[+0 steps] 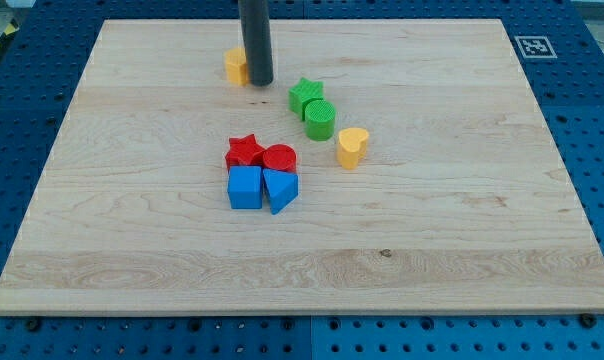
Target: Move the yellow hexagon towards up
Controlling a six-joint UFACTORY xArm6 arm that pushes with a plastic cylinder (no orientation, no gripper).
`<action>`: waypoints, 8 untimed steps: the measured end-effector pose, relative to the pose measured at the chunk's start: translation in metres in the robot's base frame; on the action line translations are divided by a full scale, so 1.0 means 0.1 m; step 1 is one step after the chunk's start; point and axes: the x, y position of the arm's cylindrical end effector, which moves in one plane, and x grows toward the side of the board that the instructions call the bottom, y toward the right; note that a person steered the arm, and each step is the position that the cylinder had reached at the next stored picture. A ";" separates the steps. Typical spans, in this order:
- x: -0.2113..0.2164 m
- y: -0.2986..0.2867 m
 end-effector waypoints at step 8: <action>0.06 -0.90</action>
